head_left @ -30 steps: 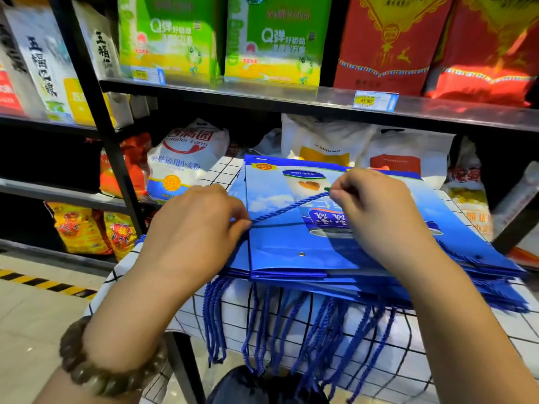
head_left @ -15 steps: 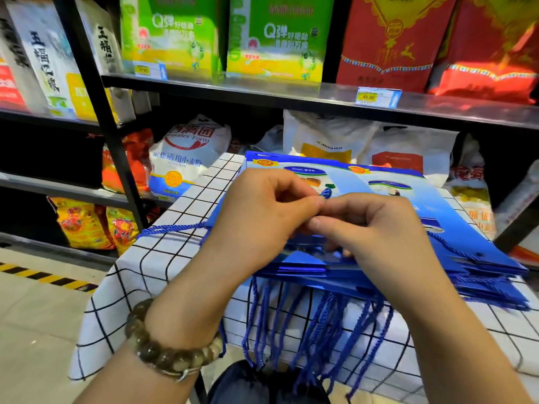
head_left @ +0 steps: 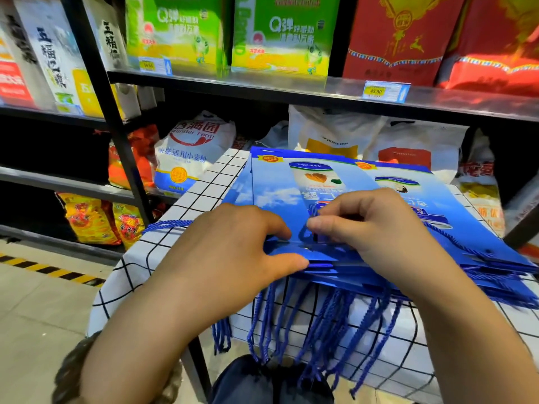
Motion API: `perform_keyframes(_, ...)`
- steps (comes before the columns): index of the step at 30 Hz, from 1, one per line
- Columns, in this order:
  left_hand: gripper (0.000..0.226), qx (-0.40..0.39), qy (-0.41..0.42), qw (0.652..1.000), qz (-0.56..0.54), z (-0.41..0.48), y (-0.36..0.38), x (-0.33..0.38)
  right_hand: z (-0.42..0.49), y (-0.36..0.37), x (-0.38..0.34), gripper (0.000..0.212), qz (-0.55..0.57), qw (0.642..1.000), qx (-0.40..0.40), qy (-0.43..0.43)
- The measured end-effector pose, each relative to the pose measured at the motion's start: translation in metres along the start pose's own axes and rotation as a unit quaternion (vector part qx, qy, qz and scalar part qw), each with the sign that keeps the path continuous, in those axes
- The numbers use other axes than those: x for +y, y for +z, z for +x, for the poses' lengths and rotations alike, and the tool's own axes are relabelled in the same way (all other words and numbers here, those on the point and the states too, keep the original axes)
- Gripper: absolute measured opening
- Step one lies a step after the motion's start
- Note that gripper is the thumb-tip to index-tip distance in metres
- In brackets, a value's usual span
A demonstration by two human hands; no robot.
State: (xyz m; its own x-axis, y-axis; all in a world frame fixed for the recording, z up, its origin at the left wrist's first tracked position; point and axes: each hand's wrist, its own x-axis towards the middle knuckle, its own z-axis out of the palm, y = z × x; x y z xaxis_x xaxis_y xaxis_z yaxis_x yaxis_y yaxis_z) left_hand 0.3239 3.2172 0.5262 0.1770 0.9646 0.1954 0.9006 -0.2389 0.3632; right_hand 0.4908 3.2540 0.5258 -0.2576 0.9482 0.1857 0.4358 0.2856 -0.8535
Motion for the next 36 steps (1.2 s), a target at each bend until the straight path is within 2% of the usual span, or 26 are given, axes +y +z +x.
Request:
perform_keyframes(3,0.049,0.011,-0.007,1.0,-0.013,0.001,-0.001,0.0,0.003,0.001,0.004,0.018,-0.038,0.999,-0.007,0.009)
perform_keyframes(8,0.046,0.021,-0.008,1.0,-0.007,0.0,0.0,0.001,0.009,0.006,0.012,0.019,-0.048,0.999,0.019,0.013)
perform_keyframes(15,0.044,0.022,-0.012,0.999,-0.032,0.0,0.002,-0.002,0.009,0.008,0.012,0.019,-0.052,0.999,0.006,0.012)
perform_keyframes(26,0.046,0.043,-0.006,0.998,-0.052,-0.001,0.006,-0.004,0.007,0.011,0.013,0.019,-0.138,0.99,0.017,0.01)
perform_keyframes(31,0.05,0.098,0.019,0.995,-0.03,0.001,0.01,-0.005,0.004,0.006,0.01,0.027,-0.203,0.977,-0.058,-0.041)
perform_keyframes(33,0.048,0.136,0.049,0.99,0.004,0.003,0.012,-0.005,0.003,0.0,0.003,0.033,-0.175,0.976,-0.12,-0.05)
perform_keyframes(36,0.028,0.211,0.06,0.975,0.028,0.004,0.013,-0.002,0.003,-0.008,-0.005,0.026,-0.185,0.962,-0.2,-0.025)
